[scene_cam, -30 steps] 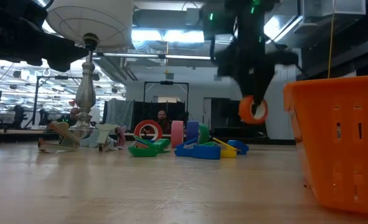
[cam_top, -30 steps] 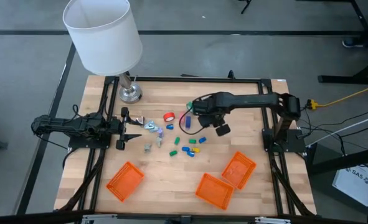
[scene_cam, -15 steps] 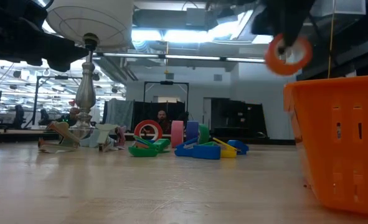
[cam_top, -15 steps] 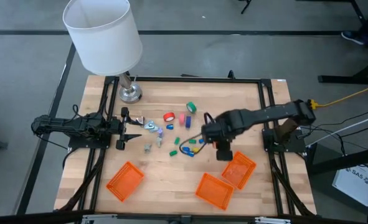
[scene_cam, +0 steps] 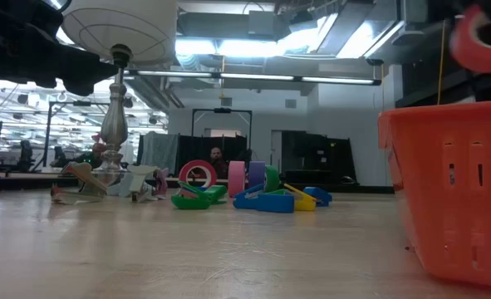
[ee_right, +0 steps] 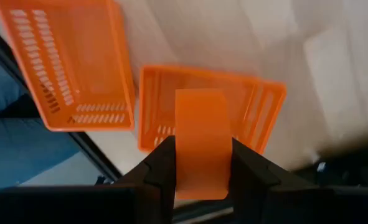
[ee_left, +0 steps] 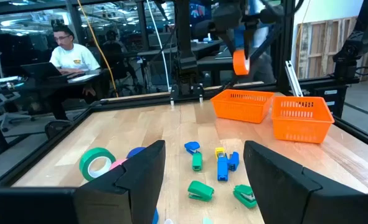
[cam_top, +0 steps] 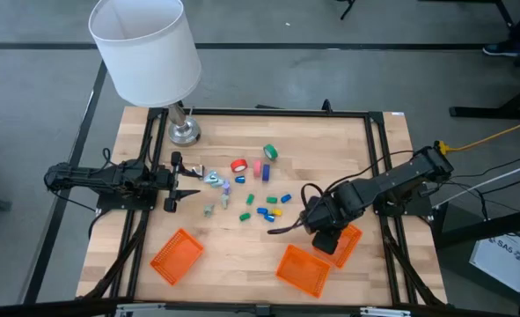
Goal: Pick and place Stapler, Stapler remover, tape
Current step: Put the orange tape into the right orange bin
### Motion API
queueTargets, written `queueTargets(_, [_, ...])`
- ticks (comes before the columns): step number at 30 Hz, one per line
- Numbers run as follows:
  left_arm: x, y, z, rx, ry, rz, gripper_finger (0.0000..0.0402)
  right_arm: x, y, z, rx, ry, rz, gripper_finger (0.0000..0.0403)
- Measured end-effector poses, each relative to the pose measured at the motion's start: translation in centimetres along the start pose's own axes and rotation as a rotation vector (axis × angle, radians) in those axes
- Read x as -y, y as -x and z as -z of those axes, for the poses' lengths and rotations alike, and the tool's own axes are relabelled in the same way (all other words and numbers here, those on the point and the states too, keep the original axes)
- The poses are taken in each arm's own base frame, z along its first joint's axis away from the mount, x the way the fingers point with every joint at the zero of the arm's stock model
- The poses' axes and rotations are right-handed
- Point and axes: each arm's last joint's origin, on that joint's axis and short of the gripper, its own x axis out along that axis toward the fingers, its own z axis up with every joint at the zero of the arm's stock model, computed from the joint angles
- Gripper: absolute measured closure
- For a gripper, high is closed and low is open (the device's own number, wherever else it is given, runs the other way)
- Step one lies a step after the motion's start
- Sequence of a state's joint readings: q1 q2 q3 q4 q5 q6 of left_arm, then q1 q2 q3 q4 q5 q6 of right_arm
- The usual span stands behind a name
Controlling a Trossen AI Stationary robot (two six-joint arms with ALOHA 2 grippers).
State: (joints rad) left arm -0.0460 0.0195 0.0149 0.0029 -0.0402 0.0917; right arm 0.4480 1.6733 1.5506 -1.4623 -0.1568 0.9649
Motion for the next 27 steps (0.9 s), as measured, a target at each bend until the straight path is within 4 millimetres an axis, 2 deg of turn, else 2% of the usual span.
queueTargets(10, [0.0,0.0,0.0,0.0,0.0,0.0,0.0186,0.7,-3.5,1.7,-0.068,-0.078,0.042,0.0296])
queueTargets(20, [0.0,0.0,0.0,0.0,0.0,0.0,0.0187,4.9,-8.2,3.1,-0.04,-0.121,0.026,0.0296])
queueTargets(27, [0.0,0.0,0.0,0.0,0.0,0.0,0.0186,5.6,-10.9,3.0,0.002,-0.057,-0.041,0.0296])
